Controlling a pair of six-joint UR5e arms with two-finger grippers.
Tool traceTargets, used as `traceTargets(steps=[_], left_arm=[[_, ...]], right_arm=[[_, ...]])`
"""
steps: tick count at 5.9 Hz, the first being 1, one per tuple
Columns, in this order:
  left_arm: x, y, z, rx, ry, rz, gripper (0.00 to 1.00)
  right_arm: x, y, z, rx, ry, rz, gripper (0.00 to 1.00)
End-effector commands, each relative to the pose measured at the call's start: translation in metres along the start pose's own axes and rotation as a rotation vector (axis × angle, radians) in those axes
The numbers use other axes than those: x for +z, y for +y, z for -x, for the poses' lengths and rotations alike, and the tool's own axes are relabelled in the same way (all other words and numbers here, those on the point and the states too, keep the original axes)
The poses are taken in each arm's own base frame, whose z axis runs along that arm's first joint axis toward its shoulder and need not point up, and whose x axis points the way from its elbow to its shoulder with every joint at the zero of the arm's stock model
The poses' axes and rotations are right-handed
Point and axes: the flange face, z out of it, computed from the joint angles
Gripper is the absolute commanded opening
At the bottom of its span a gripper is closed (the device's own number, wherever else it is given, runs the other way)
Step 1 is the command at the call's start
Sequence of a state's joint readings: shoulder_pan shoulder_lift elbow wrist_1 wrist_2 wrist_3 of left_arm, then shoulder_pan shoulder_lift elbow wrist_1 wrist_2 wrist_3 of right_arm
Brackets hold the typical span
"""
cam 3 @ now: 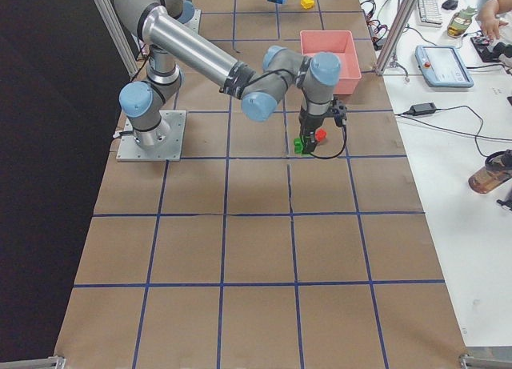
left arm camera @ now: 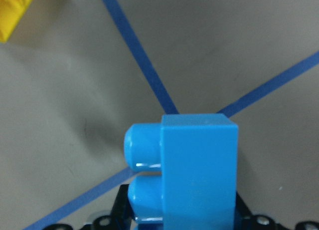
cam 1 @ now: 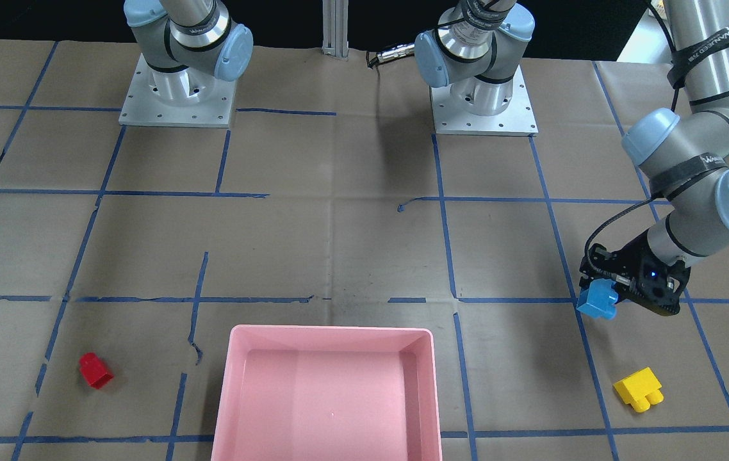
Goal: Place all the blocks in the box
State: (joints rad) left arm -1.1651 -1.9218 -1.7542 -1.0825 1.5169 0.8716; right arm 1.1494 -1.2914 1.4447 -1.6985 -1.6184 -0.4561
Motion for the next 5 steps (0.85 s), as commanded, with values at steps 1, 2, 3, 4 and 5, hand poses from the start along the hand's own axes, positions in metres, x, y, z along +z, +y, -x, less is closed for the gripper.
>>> traceTargets(steps=[1, 2, 3, 4, 5], left_arm=[[-0.048, -0.111, -0.083, -0.149, -0.010, 0.001, 0.00], [-0.069, -0.160, -0.123, -0.283, -0.027, -0.044, 0.00], [-0.061, -0.209, -0.154, -0.396, 0.002, -0.048, 0.00], [-0.058, -0.250, -0.192, -0.402, -0.005, -0.070, 0.00], [-0.040, -0.276, -0.237, -0.411, 0.009, -0.076, 0.00]], right_arm=[[-0.067, -0.010, 0.085, 0.021, -0.003, 0.022, 0.38], [-0.080, -0.011, 0.118, 0.030, -0.008, 0.007, 0.39], [-0.097, -0.011, 0.166, 0.029, -0.003, -0.021, 0.39], [-0.113, -0.007, 0.208, 0.079, -0.002, -0.020, 0.38], [-0.112, -0.007, 0.220, 0.087, -0.003, -0.010, 0.38]])
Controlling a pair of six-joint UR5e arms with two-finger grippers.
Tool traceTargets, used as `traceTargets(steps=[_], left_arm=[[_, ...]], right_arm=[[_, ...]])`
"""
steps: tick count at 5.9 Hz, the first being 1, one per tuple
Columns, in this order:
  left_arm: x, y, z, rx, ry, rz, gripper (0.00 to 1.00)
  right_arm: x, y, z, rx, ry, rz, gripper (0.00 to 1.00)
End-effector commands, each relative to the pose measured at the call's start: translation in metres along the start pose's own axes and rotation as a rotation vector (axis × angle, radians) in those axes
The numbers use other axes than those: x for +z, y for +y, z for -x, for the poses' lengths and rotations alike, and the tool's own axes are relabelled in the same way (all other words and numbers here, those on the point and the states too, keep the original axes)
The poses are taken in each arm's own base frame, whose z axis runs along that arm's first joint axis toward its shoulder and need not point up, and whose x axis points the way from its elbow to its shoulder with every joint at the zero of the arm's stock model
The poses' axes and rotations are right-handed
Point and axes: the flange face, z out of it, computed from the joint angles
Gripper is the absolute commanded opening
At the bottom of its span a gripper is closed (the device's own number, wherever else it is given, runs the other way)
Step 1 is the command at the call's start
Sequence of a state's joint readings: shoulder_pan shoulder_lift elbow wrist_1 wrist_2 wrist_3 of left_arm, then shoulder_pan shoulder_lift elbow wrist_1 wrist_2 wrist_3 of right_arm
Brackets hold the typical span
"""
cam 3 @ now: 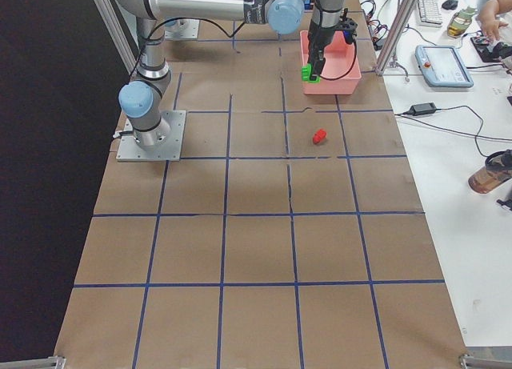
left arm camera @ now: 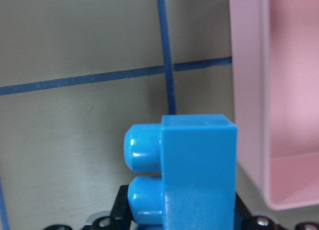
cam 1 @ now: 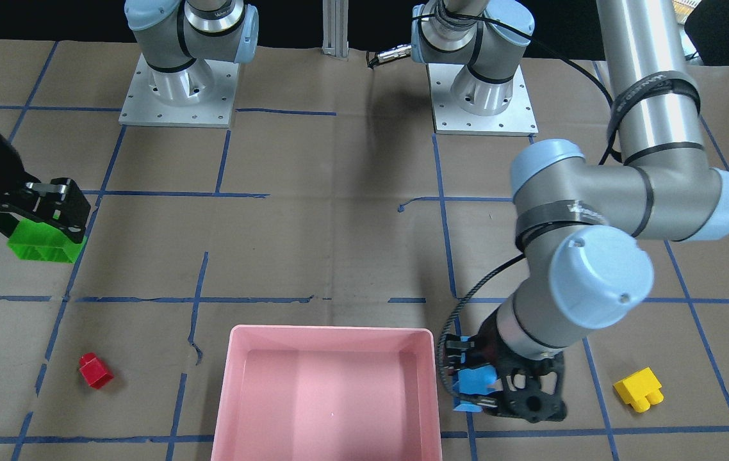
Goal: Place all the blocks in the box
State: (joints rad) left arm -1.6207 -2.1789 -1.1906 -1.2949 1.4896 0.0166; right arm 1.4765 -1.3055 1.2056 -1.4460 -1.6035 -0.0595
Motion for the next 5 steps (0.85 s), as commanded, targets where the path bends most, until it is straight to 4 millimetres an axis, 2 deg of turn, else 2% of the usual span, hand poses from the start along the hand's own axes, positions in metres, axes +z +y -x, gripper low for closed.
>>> traceTargets(steps=[1, 2, 3, 4, 5], left_arm=[[0.046, -0.021, -0.075, -0.094, 0.078, -0.067, 0.00], [0.057, -0.020, -0.079, -0.091, 0.074, -0.059, 0.66], [0.046, -0.019, -0.075, -0.090, 0.072, -0.072, 0.99], [0.033, -0.019, -0.070, -0.067, 0.072, -0.089, 0.99], [0.006, -0.026, -0.029, -0.043, 0.057, -0.130, 0.99]], right_arm=[[-0.001, 0.002, 0.022, 0.015, 0.000, 0.015, 0.38], [0.000, 0.001, 0.022, 0.015, 0.000, 0.015, 0.38], [0.001, 0.001, 0.022, 0.015, 0.000, 0.017, 0.38], [0.002, -0.001, 0.023, 0.014, -0.004, 0.015, 0.38], [0.012, -0.012, 0.026, 0.017, -0.033, 0.018, 0.38]])
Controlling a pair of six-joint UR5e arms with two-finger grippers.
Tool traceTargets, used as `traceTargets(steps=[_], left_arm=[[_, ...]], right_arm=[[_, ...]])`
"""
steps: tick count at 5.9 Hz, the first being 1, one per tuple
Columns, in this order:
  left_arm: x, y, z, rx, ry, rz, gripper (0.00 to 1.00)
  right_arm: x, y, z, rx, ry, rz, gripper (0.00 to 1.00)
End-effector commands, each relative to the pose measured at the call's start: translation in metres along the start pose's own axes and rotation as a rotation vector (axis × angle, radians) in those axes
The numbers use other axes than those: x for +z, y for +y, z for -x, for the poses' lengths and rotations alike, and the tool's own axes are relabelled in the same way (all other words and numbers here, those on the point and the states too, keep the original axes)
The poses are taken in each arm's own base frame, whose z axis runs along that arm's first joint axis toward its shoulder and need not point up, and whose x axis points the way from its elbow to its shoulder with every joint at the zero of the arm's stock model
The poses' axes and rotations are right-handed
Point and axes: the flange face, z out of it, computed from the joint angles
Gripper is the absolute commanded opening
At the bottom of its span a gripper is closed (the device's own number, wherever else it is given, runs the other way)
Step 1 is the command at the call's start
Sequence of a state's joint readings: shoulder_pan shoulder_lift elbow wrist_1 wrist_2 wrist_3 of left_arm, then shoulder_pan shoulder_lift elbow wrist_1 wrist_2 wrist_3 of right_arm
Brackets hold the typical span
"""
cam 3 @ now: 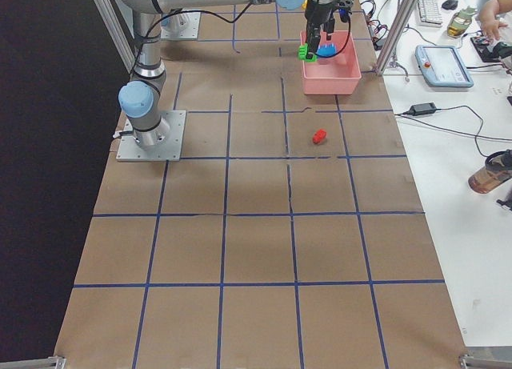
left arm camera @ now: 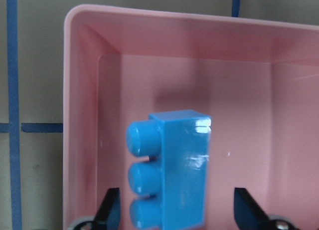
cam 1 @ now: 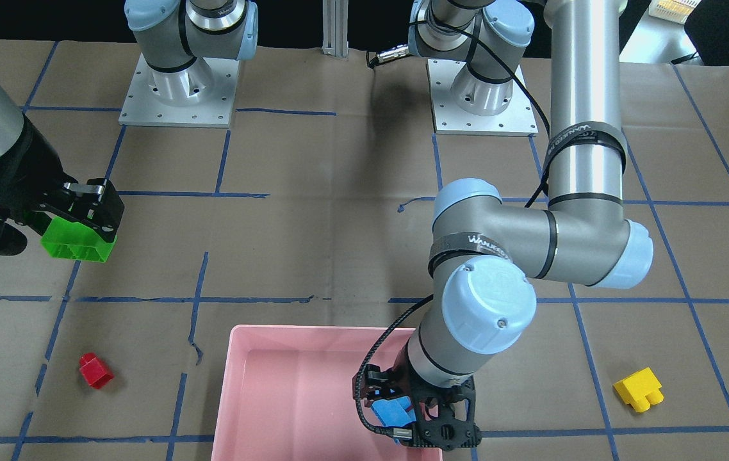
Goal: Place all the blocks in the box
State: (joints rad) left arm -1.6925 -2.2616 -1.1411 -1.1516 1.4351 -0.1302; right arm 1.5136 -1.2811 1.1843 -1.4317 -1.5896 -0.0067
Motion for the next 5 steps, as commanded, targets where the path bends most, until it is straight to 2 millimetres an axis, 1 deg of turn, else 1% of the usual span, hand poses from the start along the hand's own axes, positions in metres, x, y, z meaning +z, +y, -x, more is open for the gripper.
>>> traceTargets(steps=[1, 2, 3, 4, 5], left_arm=[[-0.067, -0.015, 0.092, 0.086, -0.023, -0.062, 0.99], [-0.074, -0.013, 0.149, 0.197, -0.054, -0.044, 0.99], [-0.065, -0.005, 0.232, 0.362, -0.092, 0.005, 0.99], [-0.064, 0.007, 0.287, 0.470, -0.089, 0.021, 0.99], [-0.050, 0.016, 0.341, 0.612, -0.099, 0.029, 0.99]], right_arm=[[0.006, -0.029, 0.009, 0.024, -0.054, -0.022, 0.38], [0.022, -0.062, 0.041, 0.018, -0.077, -0.016, 0.38], [0.040, -0.089, 0.092, 0.015, -0.077, -0.023, 0.38], [0.063, -0.102, 0.140, 0.032, -0.074, -0.011, 0.38], [0.084, -0.101, 0.185, 0.063, -0.077, -0.018, 0.38]])
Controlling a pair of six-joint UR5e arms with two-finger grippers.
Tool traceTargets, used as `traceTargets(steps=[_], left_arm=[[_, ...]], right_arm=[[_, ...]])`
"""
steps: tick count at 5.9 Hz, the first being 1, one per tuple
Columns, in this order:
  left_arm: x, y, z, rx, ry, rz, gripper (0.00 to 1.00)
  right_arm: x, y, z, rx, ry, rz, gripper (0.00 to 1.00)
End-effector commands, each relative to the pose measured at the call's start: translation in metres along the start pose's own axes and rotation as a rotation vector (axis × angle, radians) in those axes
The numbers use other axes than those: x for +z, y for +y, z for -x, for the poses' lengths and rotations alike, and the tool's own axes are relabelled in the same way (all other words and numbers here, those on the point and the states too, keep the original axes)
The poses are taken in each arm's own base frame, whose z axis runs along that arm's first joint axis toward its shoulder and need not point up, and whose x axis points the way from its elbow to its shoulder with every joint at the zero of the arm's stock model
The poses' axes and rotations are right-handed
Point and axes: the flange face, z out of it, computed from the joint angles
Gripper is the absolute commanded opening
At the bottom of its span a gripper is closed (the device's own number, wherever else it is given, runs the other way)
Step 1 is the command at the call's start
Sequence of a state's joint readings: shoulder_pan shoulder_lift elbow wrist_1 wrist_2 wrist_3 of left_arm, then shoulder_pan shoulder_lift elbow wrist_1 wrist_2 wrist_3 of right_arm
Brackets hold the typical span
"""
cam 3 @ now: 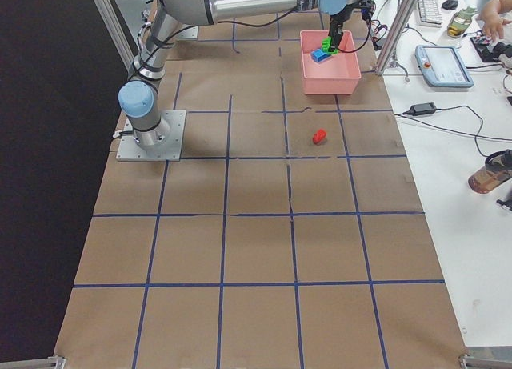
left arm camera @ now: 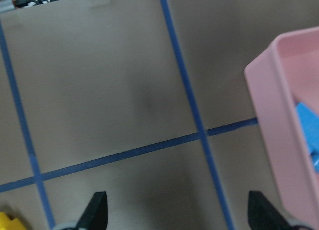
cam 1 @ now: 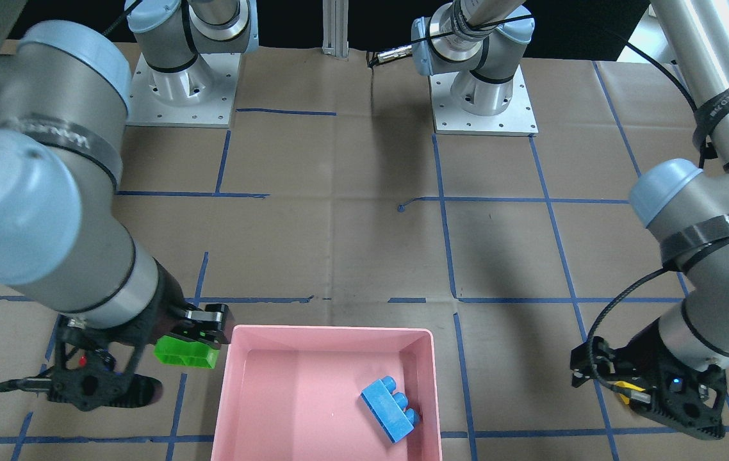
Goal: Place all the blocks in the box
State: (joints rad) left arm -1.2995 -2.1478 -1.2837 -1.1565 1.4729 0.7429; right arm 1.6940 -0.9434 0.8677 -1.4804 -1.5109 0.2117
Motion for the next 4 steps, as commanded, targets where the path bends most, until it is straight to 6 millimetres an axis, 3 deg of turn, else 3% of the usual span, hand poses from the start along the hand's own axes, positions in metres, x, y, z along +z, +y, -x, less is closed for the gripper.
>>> traceTargets(steps=[1, 2, 3, 4], left_arm=[[0.038, 0.057, 0.057, 0.252, -0.005, 0.015, 0.99], [0.060, 0.068, 0.051, 0.304, -0.025, -0.061, 0.99], [0.080, 0.090, 0.057, 0.340, -0.034, -0.064, 0.99], [0.095, 0.103, 0.079, 0.373, -0.043, -0.040, 0.99]], right_arm=[[0.079, -0.011, 0.071, 0.009, 0.005, 0.017, 0.38], [0.119, -0.016, 0.088, -0.014, 0.013, 0.044, 0.40], [0.150, -0.020, 0.090, -0.017, 0.027, 0.083, 0.42], [0.152, -0.021, 0.090, -0.030, 0.026, 0.082, 0.69]])
